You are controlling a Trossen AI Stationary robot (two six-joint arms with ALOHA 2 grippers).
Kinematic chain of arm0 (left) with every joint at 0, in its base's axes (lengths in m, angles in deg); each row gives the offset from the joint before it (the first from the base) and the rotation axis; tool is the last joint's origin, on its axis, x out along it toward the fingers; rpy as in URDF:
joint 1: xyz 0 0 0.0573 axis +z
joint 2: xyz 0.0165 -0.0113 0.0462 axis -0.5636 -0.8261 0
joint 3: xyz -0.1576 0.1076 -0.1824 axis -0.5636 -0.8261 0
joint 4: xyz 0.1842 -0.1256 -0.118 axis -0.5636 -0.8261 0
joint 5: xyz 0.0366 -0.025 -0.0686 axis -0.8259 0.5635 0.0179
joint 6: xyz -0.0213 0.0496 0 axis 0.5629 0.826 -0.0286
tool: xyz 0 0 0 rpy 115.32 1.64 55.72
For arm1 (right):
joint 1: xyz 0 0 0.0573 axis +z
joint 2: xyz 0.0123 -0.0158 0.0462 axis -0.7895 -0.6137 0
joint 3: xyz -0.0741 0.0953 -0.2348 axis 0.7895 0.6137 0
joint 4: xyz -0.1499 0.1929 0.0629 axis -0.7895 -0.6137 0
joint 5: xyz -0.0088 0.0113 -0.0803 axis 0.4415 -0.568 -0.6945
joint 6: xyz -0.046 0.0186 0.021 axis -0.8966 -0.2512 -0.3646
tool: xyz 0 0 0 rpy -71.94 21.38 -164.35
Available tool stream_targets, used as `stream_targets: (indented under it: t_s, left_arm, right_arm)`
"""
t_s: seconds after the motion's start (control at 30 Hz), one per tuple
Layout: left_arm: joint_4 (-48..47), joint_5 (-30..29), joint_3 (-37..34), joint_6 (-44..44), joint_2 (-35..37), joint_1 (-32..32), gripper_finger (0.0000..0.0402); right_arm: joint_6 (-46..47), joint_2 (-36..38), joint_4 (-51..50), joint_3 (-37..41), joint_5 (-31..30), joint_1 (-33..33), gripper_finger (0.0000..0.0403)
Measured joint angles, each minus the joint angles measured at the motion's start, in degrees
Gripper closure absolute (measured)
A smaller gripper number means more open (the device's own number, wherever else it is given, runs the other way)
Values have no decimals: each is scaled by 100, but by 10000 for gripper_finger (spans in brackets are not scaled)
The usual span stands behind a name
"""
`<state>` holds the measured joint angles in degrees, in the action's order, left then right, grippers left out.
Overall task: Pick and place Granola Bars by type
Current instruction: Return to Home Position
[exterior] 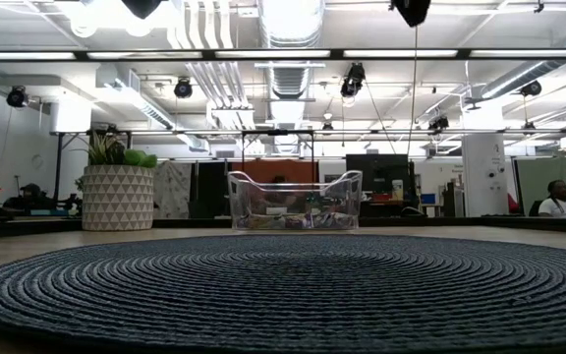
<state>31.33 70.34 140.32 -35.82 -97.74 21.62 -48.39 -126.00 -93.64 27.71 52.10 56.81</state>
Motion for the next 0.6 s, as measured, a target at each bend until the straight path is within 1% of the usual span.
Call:
stream_targets:
  t_s: [0.13,0.23,0.33,0.5,0.6]
  left_arm:
    - [2,-1,-2,0,-10,2,401]
    - [-2,-139,-2,-62,-21,7,401]
    - [-30,-157,-2,-49,-8,7,401]
    - [-47,-157,-21,202,39,4,401]
    - [-20,-160,-149,284,89,4,401]
  right_arm:
    - [35,15,34,262,-1,0,394]
    - [32,12,41,434,-1,0,394]
    - [135,86,91,660,-1,1,394]
    - [142,515,630,1179,-1,4,394]
    - [118,823,1052,1516,20,4,394]
